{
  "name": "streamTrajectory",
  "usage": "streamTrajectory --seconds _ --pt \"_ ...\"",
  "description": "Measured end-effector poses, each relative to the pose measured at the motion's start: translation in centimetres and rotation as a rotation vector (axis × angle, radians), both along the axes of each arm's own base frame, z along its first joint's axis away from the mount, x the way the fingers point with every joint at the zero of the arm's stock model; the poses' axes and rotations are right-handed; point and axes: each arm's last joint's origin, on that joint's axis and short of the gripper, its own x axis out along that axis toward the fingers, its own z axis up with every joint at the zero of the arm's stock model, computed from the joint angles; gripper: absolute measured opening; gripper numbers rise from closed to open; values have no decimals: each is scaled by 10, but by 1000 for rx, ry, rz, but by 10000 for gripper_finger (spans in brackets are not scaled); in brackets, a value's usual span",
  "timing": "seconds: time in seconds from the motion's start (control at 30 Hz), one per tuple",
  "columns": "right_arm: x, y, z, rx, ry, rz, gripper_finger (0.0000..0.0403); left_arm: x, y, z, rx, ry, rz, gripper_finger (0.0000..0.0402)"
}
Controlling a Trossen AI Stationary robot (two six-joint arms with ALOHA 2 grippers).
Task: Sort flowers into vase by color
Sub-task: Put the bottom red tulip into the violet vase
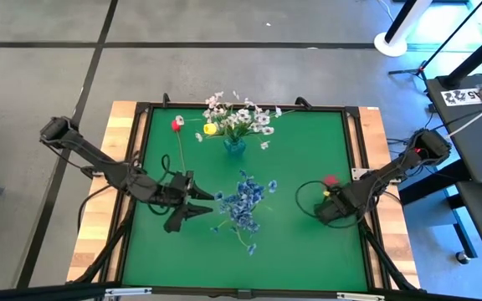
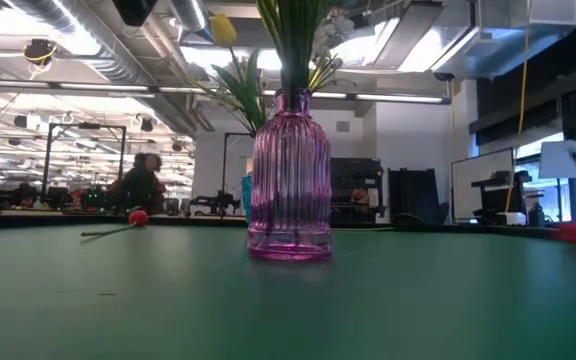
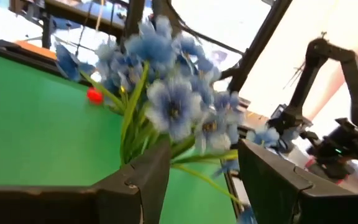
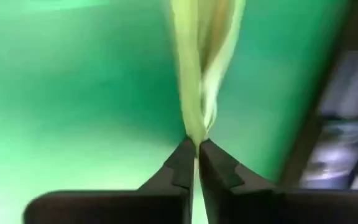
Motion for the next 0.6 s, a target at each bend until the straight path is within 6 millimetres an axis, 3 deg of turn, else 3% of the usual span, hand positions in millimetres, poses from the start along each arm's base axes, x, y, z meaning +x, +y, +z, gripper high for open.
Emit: streamTrajectory --seconds 0.17,0.3,0.47,0.6 --pt "30 15 32 49 -239 80 5 -2 5 3 4 -10 60 183" --pt "45 16 32 60 -410 142 20 -1 9 3 3 -14 109 183" --pt "49 6 18 10 -391 291 79 0 11 5 -27 -25 124 183" --pt "58 1 18 -75 -471 447 145 0 11 5 -61 -25 127 183"
